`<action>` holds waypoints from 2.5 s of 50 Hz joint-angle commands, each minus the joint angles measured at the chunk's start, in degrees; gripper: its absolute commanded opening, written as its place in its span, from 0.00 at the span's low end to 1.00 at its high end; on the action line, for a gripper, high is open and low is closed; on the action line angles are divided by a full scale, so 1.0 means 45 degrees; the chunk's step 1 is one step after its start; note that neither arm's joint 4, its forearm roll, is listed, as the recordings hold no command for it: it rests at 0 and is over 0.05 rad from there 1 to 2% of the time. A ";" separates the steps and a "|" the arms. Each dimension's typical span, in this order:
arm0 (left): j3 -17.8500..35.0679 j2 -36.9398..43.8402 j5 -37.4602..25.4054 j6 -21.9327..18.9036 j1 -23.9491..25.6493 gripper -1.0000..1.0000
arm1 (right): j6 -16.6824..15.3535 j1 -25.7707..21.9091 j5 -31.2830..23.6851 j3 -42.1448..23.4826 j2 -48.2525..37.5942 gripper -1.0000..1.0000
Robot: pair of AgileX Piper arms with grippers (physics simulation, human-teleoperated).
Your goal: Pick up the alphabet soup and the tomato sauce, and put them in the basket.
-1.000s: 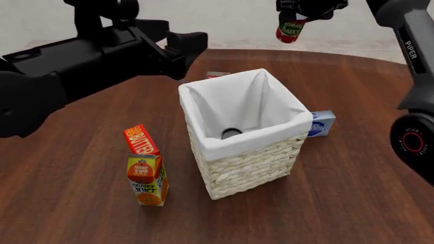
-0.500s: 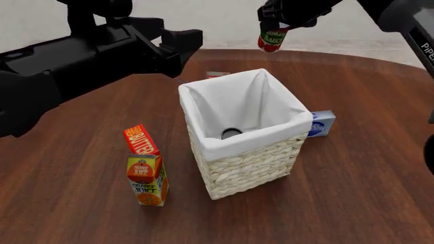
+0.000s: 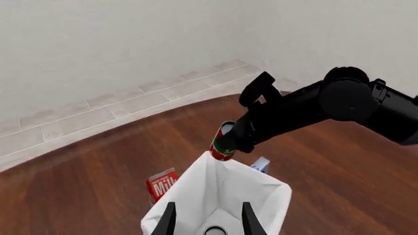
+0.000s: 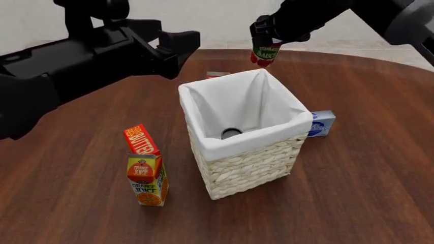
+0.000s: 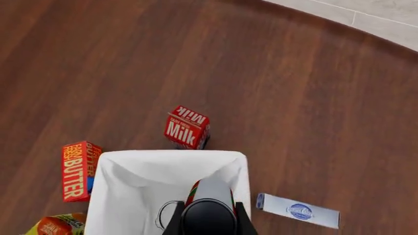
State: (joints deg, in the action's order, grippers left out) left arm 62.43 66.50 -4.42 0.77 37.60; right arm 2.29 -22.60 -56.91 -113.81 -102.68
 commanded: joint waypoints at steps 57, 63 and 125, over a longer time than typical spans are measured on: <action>-0.0578 -0.0095 0.0450 0.0269 -0.0171 1.00 | 0.0629 -0.0332 0.2089 0.6454 0.2299 0.00; -0.0640 -0.0100 0.0502 0.0291 -0.0208 1.00 | 0.0600 -0.0284 0.2208 0.6669 0.2305 0.00; -0.0737 -0.0192 0.0557 0.0350 -0.0242 1.00 | 0.0571 -0.0377 0.2351 0.6718 0.2165 1.00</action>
State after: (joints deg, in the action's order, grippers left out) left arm 59.09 65.71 -1.93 2.29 36.51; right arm 4.75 -24.19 -45.96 -83.07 -93.34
